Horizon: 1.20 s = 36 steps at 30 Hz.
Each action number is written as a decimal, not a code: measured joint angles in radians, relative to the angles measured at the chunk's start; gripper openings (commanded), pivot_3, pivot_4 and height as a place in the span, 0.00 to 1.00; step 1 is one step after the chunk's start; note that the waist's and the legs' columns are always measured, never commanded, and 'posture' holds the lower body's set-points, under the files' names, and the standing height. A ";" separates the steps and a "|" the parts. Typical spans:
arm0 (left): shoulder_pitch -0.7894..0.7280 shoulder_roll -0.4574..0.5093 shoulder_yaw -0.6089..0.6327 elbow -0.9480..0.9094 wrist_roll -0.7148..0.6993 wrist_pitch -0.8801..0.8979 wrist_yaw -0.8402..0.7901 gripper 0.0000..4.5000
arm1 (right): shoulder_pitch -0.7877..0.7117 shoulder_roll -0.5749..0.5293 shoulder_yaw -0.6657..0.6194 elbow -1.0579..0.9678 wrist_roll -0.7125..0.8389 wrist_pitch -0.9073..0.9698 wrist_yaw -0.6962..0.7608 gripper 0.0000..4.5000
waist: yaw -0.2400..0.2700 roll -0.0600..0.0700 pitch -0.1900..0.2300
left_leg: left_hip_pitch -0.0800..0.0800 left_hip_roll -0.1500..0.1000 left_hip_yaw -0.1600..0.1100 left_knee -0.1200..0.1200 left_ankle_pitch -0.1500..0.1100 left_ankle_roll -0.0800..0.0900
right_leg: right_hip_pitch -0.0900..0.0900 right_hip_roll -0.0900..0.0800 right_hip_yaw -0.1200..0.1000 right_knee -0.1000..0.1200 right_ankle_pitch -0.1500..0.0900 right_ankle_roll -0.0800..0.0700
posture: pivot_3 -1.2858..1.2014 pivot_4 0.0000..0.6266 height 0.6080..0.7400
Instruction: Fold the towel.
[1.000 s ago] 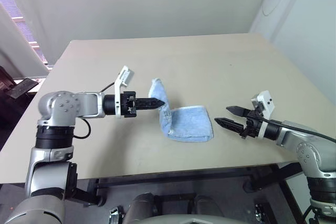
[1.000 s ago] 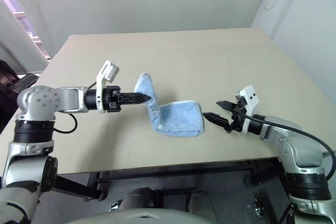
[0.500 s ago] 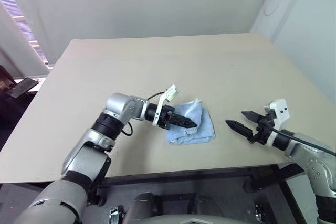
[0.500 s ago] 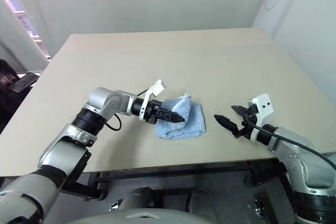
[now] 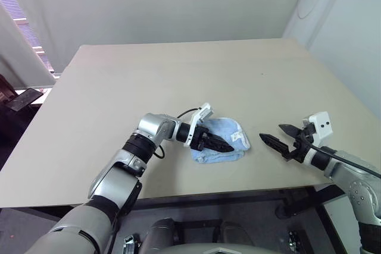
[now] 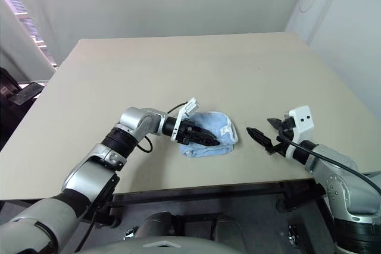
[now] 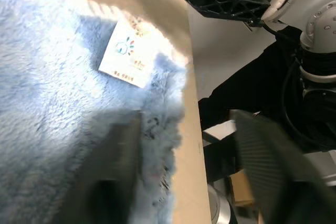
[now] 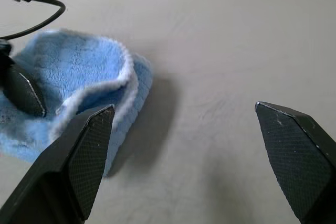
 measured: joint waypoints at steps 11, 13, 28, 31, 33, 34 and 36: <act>0.172 0.132 0.143 -0.373 0.039 -0.273 0.082 1.00 | -0.184 0.044 0.018 0.031 0.079 0.003 0.024 0.71 | 0.001 0.002 -0.001 | 0.001 0.000 0.000 0.001 0.000 0.000 | 0.001 0.000 0.001 0.001 0.000 0.000 | 0.52 0.00 0.88; 0.197 0.138 0.170 -0.373 0.060 -0.333 0.124 0.92 | -0.216 0.059 0.048 0.042 0.079 -0.001 0.038 0.54 | 0.002 0.002 -0.001 | 0.001 0.000 0.000 0.001 0.000 0.000 | 0.001 0.000 0.001 0.001 0.000 0.000 | 0.52 0.00 0.88; 0.291 0.009 0.139 -0.128 0.222 -0.641 0.243 0.25 | -0.266 0.161 0.298 0.249 -0.005 -0.086 0.179 0.00 | 0.023 0.002 -0.002 | 0.001 0.000 0.001 0.004 0.000 0.002 | 0.002 0.000 0.001 0.002 0.001 0.001 | 0.52 0.00 0.88; 0.297 -0.024 0.122 0.003 0.268 -0.724 0.267 0.25 | -0.254 0.198 0.351 0.373 -0.071 -0.139 0.185 0.00 | 0.024 0.002 -0.002 | 0.001 0.000 0.001 0.004 0.000 0.002 | 0.002 0.000 0.000 0.002 0.001 0.001 | 0.52 0.00 0.88; 0.293 -0.040 0.123 0.055 0.286 -0.784 0.275 0.25 | -0.252 0.212 0.372 0.436 -0.115 -0.184 0.187 0.00 | 0.024 0.004 -0.004 | 0.002 0.000 0.001 0.005 0.000 0.002 | 0.003 0.000 0.000 0.003 0.001 0.001 | 0.52 0.00 0.88; 0.291 -0.046 0.123 0.081 0.296 -0.813 0.280 0.25 | -0.255 0.219 0.375 0.453 -0.131 -0.206 0.188 0.00 | 0.023 0.005 -0.006 | 0.003 0.000 0.001 0.005 0.000 0.003 | 0.004 0.000 0.000 0.003 0.001 0.001 | 0.52 0.00 0.88; 0.282 -0.054 0.123 0.119 0.309 -0.851 0.287 0.25 | -0.265 0.226 0.378 0.477 -0.158 -0.232 0.189 0.00 | 0.023 0.003 -0.008 | 0.006 0.000 0.001 0.005 0.000 0.003 | 0.008 0.000 0.000 0.003 0.002 0.002 | 0.52 0.00 0.88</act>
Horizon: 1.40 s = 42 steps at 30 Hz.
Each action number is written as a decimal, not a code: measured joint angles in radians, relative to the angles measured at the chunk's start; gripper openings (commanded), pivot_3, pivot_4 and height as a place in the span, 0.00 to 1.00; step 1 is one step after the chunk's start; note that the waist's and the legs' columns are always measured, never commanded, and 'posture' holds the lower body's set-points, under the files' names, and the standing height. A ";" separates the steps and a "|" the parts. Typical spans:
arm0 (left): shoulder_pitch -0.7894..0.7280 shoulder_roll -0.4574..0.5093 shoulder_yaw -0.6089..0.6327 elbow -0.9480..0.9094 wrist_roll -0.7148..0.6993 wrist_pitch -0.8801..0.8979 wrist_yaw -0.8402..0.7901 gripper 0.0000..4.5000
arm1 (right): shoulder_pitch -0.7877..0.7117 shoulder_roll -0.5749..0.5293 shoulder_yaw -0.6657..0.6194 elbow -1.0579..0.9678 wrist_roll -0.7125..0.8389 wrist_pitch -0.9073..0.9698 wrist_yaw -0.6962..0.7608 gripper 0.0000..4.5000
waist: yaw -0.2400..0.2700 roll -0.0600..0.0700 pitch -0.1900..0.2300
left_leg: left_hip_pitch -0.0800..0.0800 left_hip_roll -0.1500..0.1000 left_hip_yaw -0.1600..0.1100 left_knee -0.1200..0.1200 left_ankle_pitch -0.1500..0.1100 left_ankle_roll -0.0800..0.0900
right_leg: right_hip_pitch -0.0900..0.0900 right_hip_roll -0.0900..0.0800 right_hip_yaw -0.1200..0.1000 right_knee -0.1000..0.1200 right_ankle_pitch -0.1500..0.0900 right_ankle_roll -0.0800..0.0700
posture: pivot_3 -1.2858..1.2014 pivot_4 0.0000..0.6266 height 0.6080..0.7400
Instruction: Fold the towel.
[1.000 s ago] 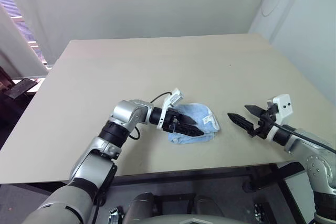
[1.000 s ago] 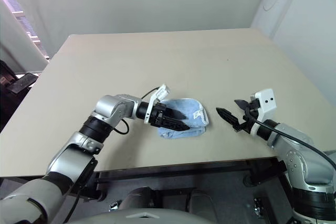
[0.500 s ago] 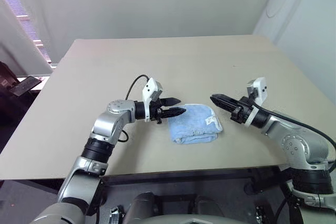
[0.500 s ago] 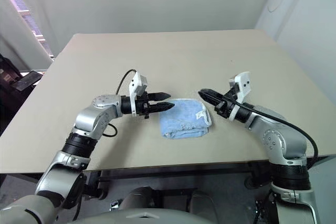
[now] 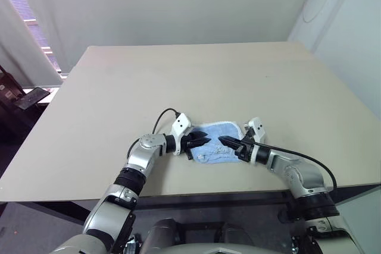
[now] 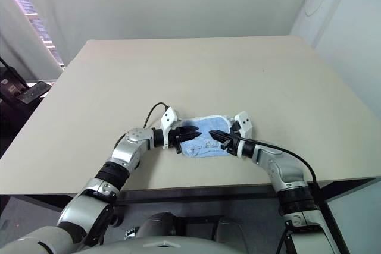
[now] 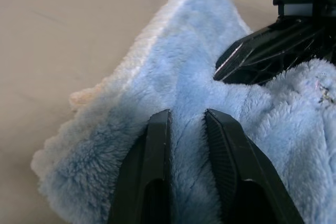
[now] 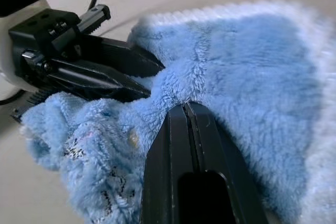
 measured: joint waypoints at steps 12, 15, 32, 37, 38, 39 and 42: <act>-0.010 0.011 0.011 0.005 0.014 -0.009 -0.032 0.38 | -0.020 0.006 -0.004 0.024 -0.028 -0.012 0.017 0.13 | -0.001 -0.001 -0.001 | 0.002 0.000 0.000 -0.001 0.000 0.000 | 0.000 0.000 0.000 -0.001 0.005 -0.001 | 0.52 0.00 0.88; 0.019 0.034 0.021 -0.077 -0.014 0.048 -0.079 0.60 | -0.020 -0.001 -0.036 -0.031 0.026 0.063 0.023 0.35 | -0.003 0.000 -0.001 | -0.001 0.000 0.000 -0.001 0.000 0.000 | -0.003 0.000 0.000 -0.001 0.005 -0.001 | 0.52 0.00 0.88; 0.114 0.285 0.112 -0.554 -0.152 0.282 -0.157 1.00 | -0.216 -0.242 -0.252 0.024 0.399 0.828 0.044 0.91 | -0.002 0.001 0.001 | -0.005 0.000 0.000 -0.003 0.000 0.000 | -0.009 0.000 0.000 -0.003 0.005 -0.002 | 0.52 0.00 0.88; 0.161 0.353 0.114 -0.589 -0.149 0.279 -0.158 1.00 | -0.302 -0.332 -0.211 0.224 0.372 0.905 0.125 0.91 | -0.003 0.001 0.001 | -0.005 0.000 0.001 -0.003 0.000 0.000 | -0.009 0.000 0.001 -0.003 0.005 -0.002 | 0.52 0.00 0.88; 0.173 0.358 0.114 -0.591 -0.149 0.279 -0.155 1.00 | -0.310 -0.336 -0.185 0.254 0.355 0.905 0.141 0.91 | -0.003 0.001 0.001 | -0.005 0.000 0.001 -0.003 0.000 0.000 | -0.009 0.000 0.001 -0.003 0.005 -0.002 | 0.52 0.00 0.88; 0.180 0.358 0.114 -0.593 -0.149 0.280 -0.153 1.00 | -0.311 -0.336 -0.163 0.278 0.342 0.904 0.154 0.91 | -0.004 0.001 0.001 | -0.005 0.000 0.001 -0.003 0.000 0.000 | -0.009 0.000 0.001 -0.003 0.005 -0.002 | 0.52 0.00 0.88; 0.200 0.360 0.116 -0.629 -0.163 0.290 -0.147 1.00 | -0.317 -0.335 -0.076 0.347 0.295 0.895 0.205 0.91 | -0.003 0.002 0.001 | -0.006 0.000 0.001 -0.003 0.000 0.000 | -0.009 0.000 0.001 -0.003 0.005 -0.002 | 0.52 0.00 0.88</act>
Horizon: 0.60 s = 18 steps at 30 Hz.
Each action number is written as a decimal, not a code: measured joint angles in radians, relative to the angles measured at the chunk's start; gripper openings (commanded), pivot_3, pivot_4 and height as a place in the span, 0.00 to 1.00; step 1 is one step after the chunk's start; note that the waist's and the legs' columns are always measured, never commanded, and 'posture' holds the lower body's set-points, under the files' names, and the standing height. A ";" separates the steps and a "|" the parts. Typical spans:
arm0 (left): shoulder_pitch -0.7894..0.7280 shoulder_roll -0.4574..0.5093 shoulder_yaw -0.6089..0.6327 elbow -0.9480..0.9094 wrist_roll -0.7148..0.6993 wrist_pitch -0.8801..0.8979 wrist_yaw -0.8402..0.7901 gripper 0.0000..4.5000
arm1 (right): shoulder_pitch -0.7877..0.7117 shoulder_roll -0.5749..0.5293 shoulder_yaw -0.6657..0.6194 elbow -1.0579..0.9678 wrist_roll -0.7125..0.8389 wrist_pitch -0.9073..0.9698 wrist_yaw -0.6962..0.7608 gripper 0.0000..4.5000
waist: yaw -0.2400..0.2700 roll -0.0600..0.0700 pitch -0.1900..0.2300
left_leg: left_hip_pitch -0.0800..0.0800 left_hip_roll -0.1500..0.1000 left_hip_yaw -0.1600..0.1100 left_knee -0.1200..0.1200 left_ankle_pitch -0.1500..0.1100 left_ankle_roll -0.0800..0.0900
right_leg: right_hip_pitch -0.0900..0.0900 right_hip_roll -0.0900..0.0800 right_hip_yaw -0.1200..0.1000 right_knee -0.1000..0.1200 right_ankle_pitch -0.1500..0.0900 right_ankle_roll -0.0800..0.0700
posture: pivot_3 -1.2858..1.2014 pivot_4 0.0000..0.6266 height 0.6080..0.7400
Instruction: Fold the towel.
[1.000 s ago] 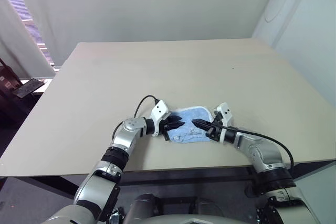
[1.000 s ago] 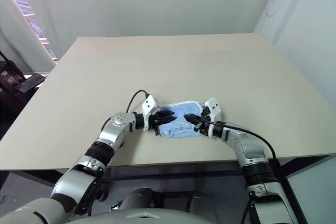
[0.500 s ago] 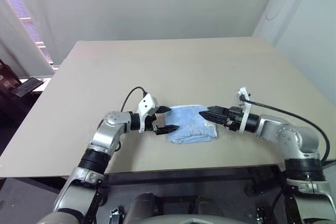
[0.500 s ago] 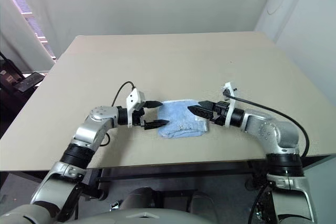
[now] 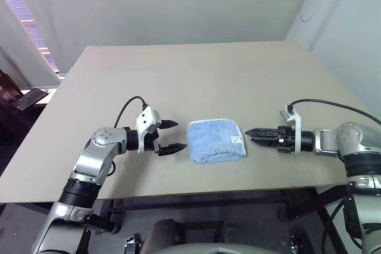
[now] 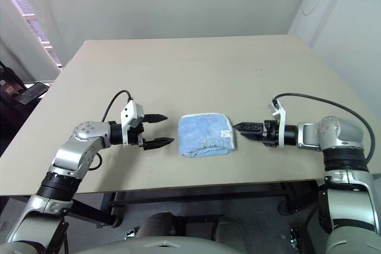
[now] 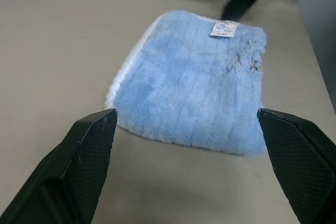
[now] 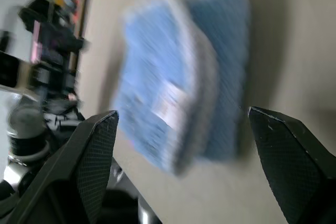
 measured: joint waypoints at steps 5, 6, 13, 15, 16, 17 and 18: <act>0.024 0.036 0.015 -0.074 -0.034 0.041 -0.001 1.00 | -0.061 0.019 0.095 0.081 -0.067 -0.044 0.089 0.91 | -0.010 0.000 0.000 | 0.001 0.000 0.000 0.000 0.000 0.000 | 0.000 0.001 0.000 0.000 0.000 0.000 | 0.52 0.00 0.88; 0.027 0.049 0.020 -0.086 -0.040 0.048 -0.002 1.00 | -0.074 0.028 0.108 0.097 -0.082 -0.057 0.105 0.91 | -0.016 0.000 0.000 | 0.001 0.000 0.000 0.000 0.000 0.000 | 0.000 0.001 0.000 0.001 0.000 0.000 | 0.52 0.00 0.88; 0.047 0.070 0.026 -0.135 -0.062 0.088 0.015 1.00 | -0.167 0.100 0.168 0.236 -0.181 -0.130 0.201 0.91 | -0.040 -0.002 -0.001 | 0.004 0.001 0.000 0.000 0.000 0.000 | -0.001 0.001 0.000 0.002 0.002 -0.002 | 0.52 0.00 0.88; 0.053 0.071 0.026 -0.136 -0.064 0.102 0.021 1.00 | -0.192 0.125 0.178 0.269 -0.209 -0.156 0.219 0.91 | -0.051 -0.002 -0.001 | 0.004 0.002 0.000 0.000 0.000 0.000 | -0.001 0.002 0.000 0.004 0.002 -0.003 | 0.52 0.00 0.88; 0.053 0.071 0.026 -0.137 -0.064 0.105 0.024 1.00 | -0.203 0.140 0.179 0.287 -0.222 -0.170 0.227 0.91 | -0.055 -0.002 -0.001 | 0.005 0.002 0.000 0.000 0.000 0.000 | -0.001 0.002 0.000 0.004 0.003 -0.004 | 0.52 0.00 0.88; 0.053 0.070 0.026 -0.140 -0.065 0.107 0.028 1.00 | -0.211 0.150 0.181 0.299 -0.231 -0.181 0.234 0.91 | -0.056 -0.002 -0.001 | 0.005 0.002 0.000 0.000 0.000 0.000 | -0.001 0.002 0.000 0.004 0.004 -0.005 | 0.52 0.00 0.88; 0.054 0.071 0.026 -0.143 -0.064 0.108 0.032 1.00 | -0.219 0.162 0.183 0.313 -0.241 -0.189 0.244 0.91 | -0.056 -0.002 -0.001 | 0.007 0.002 0.000 0.000 0.000 0.000 | -0.001 0.002 0.000 0.004 0.005 -0.005 | 0.52 0.00 0.88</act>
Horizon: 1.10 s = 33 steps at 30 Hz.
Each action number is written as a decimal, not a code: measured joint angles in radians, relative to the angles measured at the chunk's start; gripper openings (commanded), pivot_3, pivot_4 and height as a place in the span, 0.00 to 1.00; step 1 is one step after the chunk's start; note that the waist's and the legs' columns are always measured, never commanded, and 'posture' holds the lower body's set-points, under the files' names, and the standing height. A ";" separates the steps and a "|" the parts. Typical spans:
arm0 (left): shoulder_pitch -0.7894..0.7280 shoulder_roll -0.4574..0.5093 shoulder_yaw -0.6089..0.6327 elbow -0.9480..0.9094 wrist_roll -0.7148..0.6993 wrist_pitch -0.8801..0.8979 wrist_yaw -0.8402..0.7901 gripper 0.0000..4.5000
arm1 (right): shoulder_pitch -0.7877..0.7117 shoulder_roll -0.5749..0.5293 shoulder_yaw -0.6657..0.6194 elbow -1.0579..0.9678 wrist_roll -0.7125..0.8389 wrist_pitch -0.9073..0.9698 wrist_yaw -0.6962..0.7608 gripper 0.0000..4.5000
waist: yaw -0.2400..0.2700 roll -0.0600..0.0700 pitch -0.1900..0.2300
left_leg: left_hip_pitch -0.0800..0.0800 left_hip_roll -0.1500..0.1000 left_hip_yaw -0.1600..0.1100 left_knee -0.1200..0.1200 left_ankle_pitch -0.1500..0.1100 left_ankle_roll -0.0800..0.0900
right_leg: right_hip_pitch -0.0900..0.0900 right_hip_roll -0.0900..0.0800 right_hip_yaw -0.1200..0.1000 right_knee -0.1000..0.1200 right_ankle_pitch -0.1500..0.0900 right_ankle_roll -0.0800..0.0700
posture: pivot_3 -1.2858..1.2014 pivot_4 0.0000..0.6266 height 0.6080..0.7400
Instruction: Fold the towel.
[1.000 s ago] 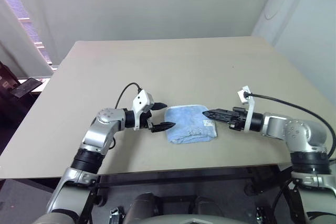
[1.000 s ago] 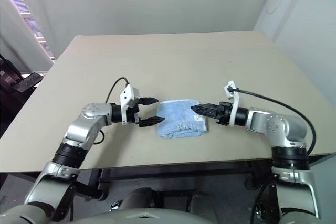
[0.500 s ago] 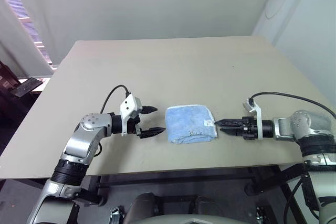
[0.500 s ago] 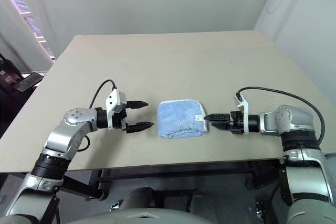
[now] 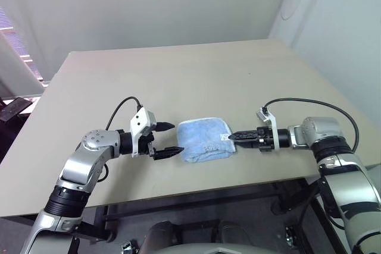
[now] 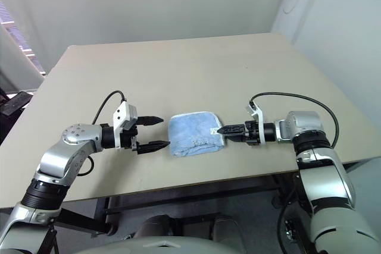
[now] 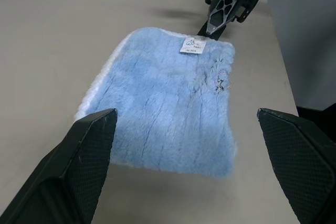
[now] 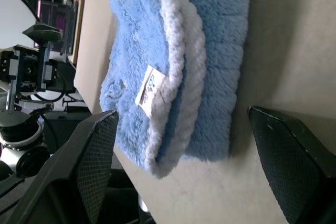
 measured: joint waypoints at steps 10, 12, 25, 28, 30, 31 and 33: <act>0.013 0.004 0.000 -0.015 -0.001 0.010 0.021 1.00 | -0.070 0.136 0.014 0.091 -0.082 -0.039 0.049 0.91 | -0.004 0.000 0.000 | 0.007 0.006 0.000 -0.001 0.000 -0.001 | -0.002 0.005 0.000 0.003 0.001 -0.002 | 0.52 0.00 0.88; 0.013 0.005 0.000 -0.021 -0.002 0.012 0.024 1.00 | -0.081 0.171 0.014 0.097 -0.086 -0.035 0.052 0.91 | -0.003 0.000 0.000 | 0.007 0.007 0.000 -0.002 0.001 -0.002 | -0.003 0.006 0.000 0.004 0.001 -0.003 | 0.52 0.00 0.88; 0.022 0.008 0.000 -0.023 0.003 0.004 0.047 1.00 | -0.081 0.252 -0.046 0.158 -0.100 -0.034 0.024 0.47 | 0.003 0.002 0.001 | 0.006 0.007 0.002 -0.004 0.001 -0.003 | -0.006 0.005 0.001 0.004 0.000 -0.004 | 0.52 0.00 0.88; 0.028 0.008 0.000 -0.023 0.005 -0.010 0.049 1.00 | -0.082 0.247 -0.054 0.153 -0.102 -0.023 0.041 0.22 | 0.003 0.002 0.001 | 0.003 0.007 0.002 -0.004 0.001 -0.003 | -0.009 0.005 0.001 0.004 0.001 -0.004 | 0.52 0.00 0.88; 0.027 0.007 0.000 -0.022 0.007 -0.014 0.052 1.00 | -0.080 0.243 -0.069 0.136 -0.092 -0.004 0.048 0.07 | 0.002 0.002 0.001 | 0.003 0.007 0.003 -0.004 0.001 -0.003 | -0.008 0.005 0.002 0.004 0.001 -0.005 | 0.52 0.00 0.88; 0.027 0.006 -0.001 -0.020 0.010 -0.020 0.053 1.00 | -0.078 0.241 -0.078 0.124 -0.085 0.006 0.046 0.01 | 0.002 0.002 0.001 | 0.003 0.007 0.003 -0.004 0.001 -0.003 | -0.008 0.005 0.002 0.004 0.001 -0.006 | 0.52 0.00 0.88; 0.023 0.005 -0.001 -0.011 0.012 -0.028 0.053 1.00 | -0.060 0.232 -0.098 0.074 -0.075 0.026 0.028 0.00 | 0.004 0.002 0.001 | 0.001 0.007 0.003 -0.004 0.001 -0.003 | -0.010 0.005 0.002 0.003 0.002 -0.007 | 0.52 0.00 0.88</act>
